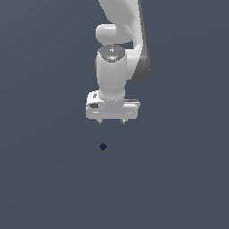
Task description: Pick up the object and move it to a goal position.
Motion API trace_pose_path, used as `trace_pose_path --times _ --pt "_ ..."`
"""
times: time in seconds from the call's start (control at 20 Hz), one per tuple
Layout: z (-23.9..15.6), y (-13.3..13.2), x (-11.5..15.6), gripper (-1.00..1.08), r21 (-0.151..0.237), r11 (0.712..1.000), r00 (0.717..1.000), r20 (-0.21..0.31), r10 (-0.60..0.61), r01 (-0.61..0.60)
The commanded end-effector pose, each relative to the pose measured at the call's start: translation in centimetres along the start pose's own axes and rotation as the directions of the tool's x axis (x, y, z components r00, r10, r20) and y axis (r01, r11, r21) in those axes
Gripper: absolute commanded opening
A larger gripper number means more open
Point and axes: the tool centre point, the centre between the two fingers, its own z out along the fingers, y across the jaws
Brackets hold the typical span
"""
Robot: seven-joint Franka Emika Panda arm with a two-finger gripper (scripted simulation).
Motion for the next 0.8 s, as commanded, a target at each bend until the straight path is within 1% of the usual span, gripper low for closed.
trace_pose_path --times 0.0,0.4,0.75 --pt "0.00 0.00 0.00 1.00 0.000 1.000 1.000 0.000 0.000 0.000" --pt "-0.95 0.39 0.04 1.00 0.001 1.000 1.000 -0.012 -0.010 0.010" --pt "-0.99 0.41 0.02 1.00 0.001 1.000 1.000 -0.012 -0.007 0.007"
